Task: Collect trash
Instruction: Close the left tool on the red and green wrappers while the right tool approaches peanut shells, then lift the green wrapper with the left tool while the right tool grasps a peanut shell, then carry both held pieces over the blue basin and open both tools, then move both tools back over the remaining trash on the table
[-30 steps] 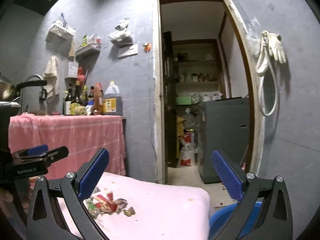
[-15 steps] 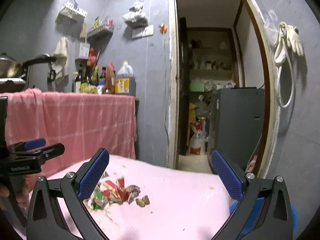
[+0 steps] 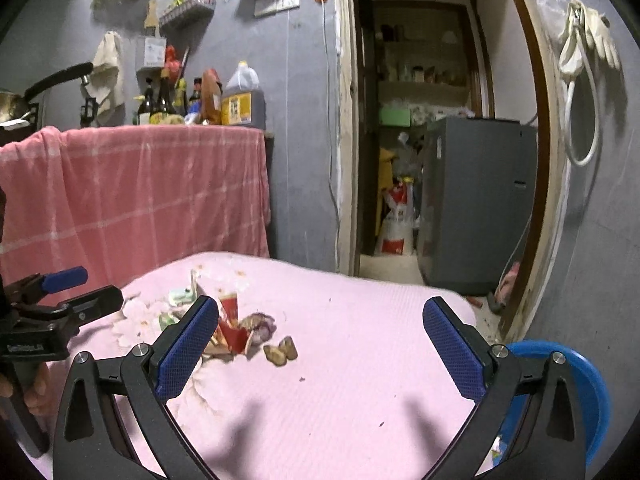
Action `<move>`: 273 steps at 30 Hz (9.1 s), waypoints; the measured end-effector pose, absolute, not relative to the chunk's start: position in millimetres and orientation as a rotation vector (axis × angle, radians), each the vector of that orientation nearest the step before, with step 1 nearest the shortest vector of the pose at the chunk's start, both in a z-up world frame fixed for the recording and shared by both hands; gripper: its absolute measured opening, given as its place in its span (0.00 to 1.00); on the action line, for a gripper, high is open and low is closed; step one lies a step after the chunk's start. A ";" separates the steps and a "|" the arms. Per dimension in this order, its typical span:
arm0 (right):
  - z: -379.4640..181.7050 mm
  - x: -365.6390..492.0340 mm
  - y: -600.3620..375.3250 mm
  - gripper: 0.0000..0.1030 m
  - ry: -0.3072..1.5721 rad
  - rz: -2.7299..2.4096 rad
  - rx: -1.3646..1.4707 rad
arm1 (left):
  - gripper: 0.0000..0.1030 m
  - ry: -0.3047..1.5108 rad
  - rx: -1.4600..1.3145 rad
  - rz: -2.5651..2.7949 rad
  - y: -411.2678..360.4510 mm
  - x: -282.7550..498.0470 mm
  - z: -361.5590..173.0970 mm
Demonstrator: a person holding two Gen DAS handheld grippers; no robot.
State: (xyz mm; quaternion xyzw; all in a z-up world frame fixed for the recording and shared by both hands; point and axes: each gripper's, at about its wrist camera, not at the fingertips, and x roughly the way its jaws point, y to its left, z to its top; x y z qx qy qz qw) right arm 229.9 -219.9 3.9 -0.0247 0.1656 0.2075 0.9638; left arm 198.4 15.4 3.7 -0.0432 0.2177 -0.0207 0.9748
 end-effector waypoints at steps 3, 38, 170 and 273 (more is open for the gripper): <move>-0.2 233.8 -218.2 0.86 0.364 0.426 -0.052 | 0.98 0.485 -0.089 -0.072 13.3 205.5 -0.9; -44.9 316.5 -190.8 0.13 0.829 0.581 -0.027 | 0.22 0.750 -0.148 -0.303 0.2 249.9 -24.5; 63.7 200.1 -389.8 0.17 0.187 0.159 0.190 | 0.18 0.308 -0.093 -0.520 -194.5 231.4 75.2; -14.8 270.3 -219.7 0.94 0.559 0.422 0.035 | 0.98 0.510 -0.131 -0.106 29.3 203.1 -0.3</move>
